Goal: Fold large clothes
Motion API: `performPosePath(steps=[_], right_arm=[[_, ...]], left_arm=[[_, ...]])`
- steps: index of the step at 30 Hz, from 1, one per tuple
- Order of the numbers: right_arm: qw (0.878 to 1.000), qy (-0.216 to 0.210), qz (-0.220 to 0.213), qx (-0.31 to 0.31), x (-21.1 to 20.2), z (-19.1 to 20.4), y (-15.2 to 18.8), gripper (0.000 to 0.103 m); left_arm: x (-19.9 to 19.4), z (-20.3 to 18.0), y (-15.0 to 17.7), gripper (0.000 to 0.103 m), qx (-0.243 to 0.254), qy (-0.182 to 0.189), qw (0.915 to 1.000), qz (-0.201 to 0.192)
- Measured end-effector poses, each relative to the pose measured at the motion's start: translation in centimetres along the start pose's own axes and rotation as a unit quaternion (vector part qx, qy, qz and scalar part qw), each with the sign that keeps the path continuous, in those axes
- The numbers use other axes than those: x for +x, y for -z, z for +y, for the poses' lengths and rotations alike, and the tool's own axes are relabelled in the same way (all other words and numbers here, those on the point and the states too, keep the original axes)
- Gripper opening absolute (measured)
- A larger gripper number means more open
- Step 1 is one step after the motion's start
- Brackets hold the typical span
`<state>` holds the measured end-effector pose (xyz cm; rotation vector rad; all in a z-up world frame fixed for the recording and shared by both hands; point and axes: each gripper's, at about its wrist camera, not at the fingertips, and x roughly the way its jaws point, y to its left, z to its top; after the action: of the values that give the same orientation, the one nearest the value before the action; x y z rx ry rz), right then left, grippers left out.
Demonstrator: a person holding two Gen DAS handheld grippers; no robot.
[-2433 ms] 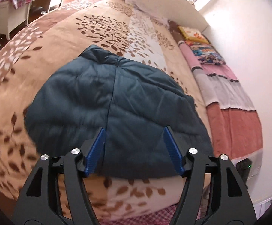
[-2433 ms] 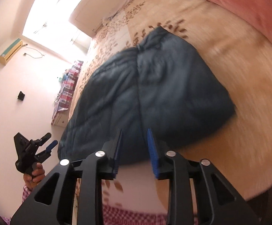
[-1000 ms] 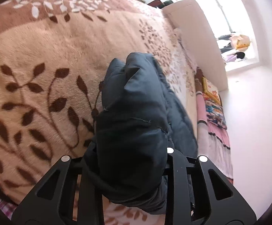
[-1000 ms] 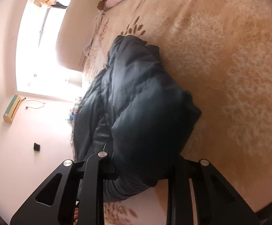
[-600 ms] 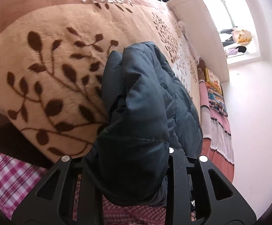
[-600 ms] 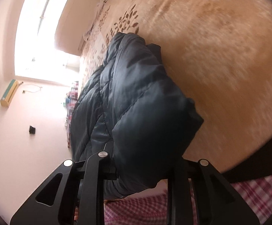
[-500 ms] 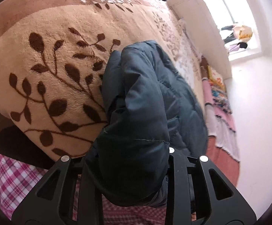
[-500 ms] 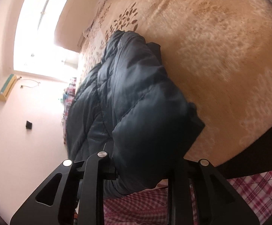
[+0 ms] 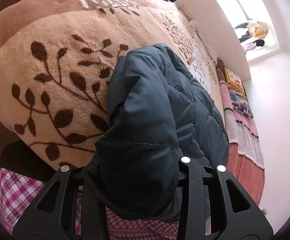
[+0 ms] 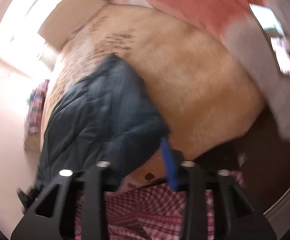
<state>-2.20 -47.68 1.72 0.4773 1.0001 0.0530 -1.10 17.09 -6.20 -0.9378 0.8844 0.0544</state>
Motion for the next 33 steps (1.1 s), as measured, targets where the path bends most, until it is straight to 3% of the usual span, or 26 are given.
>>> performPosePath(steps=[3, 6, 8, 14, 19, 24, 29, 33], right_arm=[[0.993, -0.040, 0.013, -0.109, 1.8, 6.8, -0.9, 0.004], [0.980, -0.061, 0.022, -0.189, 5.2, 13.0, -1.4, 0.004], [0.971, -0.073, 0.033, -0.224, 7.9, 16.9, -2.1, 0.004], [0.964, -0.053, 0.049, -0.256, 13.5, 22.5, -3.7, 0.004], [0.960, -0.025, 0.072, -0.270, 18.8, 24.9, -4.5, 0.004], [0.958, 0.011, 0.124, -0.260, 25.0, 23.4, -3.6, 0.000], [0.962, 0.001, 0.136, -0.237, 26.8, 21.8, -3.2, 0.000], [0.965, -0.014, 0.138, -0.222, 26.5, 21.1, -3.6, 0.000]], left_arm=[[0.0, -0.4, 0.0, 0.035, 0.014, -0.006, 0.9999, -0.002], [-0.1, -0.6, 0.0, 0.035, 0.022, -0.008, 0.9997, -0.002], [-0.1, -0.6, 0.0, 0.035, 0.029, -0.011, 0.9995, -0.004], [-0.1, -1.0, 0.1, 0.036, 0.052, -0.019, 0.9985, -0.007], [0.1, -1.0, 0.0, 0.039, 0.066, -0.021, 0.9976, -0.006], [0.2, -0.9, -0.1, 0.046, 0.068, -0.013, 0.9976, -0.006], [0.4, -1.8, -0.1, 0.049, 0.085, -0.019, 0.9962, -0.010], [0.5, -1.6, -0.3, 0.051, 0.067, -0.021, 0.9975, -0.007]])
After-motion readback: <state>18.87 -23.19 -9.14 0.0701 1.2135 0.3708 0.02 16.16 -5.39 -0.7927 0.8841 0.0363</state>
